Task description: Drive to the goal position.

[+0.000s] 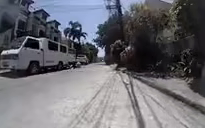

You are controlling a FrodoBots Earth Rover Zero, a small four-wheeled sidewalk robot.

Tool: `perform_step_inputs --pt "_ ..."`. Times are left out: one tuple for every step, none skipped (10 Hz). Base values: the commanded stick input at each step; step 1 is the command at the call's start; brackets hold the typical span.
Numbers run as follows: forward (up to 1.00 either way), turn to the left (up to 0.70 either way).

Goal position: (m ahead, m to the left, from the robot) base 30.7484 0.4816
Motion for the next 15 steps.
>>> perform_step_inputs --pt "1.0 0.0" --pt "1.0 0.0" --pt "1.0 0.0" --pt "1.0 0.0" --pt "1.0 -0.03" --pt "1.0 -0.3" --pt "1.0 -0.12" --pt "1.0 0.0" --pt "1.0 0.0" --pt "1.0 0.0" --pt "1.0 0.0" --pt "1.0 0.0" --pt "1.0 0.0" --pt "1.0 0.0" --pt "1.0 0.0"
